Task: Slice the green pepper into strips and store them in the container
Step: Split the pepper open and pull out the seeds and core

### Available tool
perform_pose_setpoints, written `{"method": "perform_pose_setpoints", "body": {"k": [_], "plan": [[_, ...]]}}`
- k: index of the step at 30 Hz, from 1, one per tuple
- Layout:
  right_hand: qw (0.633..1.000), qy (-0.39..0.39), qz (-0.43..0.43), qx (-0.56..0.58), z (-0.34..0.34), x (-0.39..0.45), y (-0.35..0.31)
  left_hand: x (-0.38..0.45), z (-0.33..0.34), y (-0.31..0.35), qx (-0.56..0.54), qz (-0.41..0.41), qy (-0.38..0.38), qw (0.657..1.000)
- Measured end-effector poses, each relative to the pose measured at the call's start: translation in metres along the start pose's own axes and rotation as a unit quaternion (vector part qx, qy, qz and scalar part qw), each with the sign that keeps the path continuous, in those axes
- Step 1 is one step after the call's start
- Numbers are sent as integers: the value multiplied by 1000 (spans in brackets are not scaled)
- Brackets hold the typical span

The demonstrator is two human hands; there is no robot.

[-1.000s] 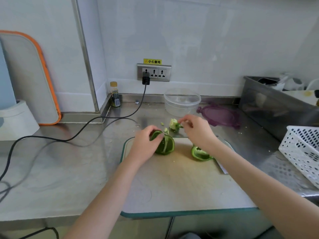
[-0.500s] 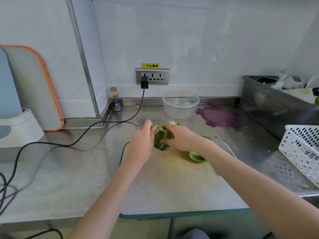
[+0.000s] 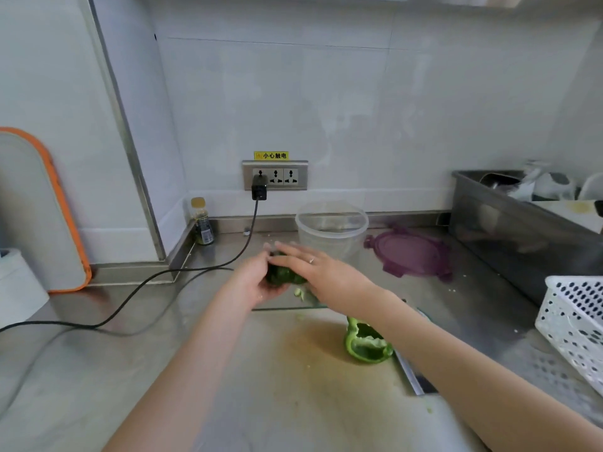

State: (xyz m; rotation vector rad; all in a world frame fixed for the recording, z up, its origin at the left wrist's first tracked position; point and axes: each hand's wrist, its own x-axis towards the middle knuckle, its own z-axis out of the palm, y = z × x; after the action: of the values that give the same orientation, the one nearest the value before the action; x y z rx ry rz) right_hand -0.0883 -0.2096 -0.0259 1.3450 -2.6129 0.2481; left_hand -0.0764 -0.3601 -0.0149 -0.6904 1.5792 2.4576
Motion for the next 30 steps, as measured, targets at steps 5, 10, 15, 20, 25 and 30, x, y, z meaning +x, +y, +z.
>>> {"method": "perform_pose_setpoints", "body": {"k": [5, 10, 15, 20, 25, 30], "plan": [[956, 176, 121, 200, -12, 7, -2, 27, -6, -4, 38, 63, 113, 991], [984, 9, 105, 142, 5, 19, -12, 31, -11, 1, 20, 31, 128, 991], [991, -29, 92, 91, 5, 24, -14, 33, -16, 3, 20, 1, 146, 989], [980, 46, 118, 156, 1, 31, -22, 38, -21, 3, 28, -18, 148, 988], [975, 73, 129, 167, 15, 36, -21, 42, -22, -1, 21, -11, 140, 990], [970, 95, 145, 170, 19, 31, -24, 42, -22, -1, 26, -43, 130, 990]]}}
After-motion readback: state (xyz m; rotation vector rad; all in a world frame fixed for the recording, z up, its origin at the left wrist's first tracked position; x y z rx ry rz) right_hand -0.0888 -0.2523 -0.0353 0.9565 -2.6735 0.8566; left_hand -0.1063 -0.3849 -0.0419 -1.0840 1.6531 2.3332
